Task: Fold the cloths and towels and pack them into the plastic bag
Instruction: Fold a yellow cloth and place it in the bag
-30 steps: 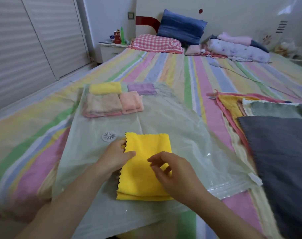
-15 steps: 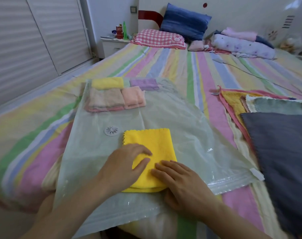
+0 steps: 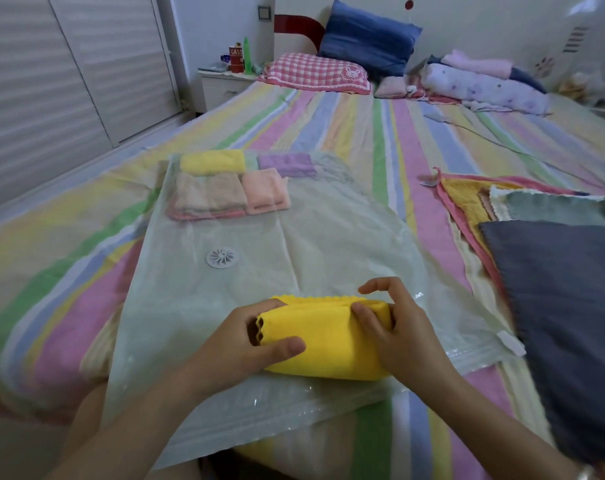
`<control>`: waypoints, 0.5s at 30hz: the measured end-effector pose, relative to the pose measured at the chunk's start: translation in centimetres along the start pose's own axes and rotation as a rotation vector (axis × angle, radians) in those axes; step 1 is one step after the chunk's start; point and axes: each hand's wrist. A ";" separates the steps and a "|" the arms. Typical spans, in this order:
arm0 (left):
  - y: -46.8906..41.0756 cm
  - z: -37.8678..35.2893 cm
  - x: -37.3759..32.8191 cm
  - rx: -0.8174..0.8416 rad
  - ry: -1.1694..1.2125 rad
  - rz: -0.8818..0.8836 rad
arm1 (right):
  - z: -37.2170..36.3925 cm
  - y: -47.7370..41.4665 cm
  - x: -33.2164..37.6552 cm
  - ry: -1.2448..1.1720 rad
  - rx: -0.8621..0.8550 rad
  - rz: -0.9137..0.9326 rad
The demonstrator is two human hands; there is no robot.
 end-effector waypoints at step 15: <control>-2.3 -2.5 1.7 -0.325 -0.839 0.193 | -1.3 -1.0 -0.8 0.060 0.105 -0.194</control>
Point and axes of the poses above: each hand's wrist, its own y-axis away from the middle knuckle, its own z-axis out of the back of the hand, x = y × z, and after that the axes turned 15 degrees about -z, right-handed
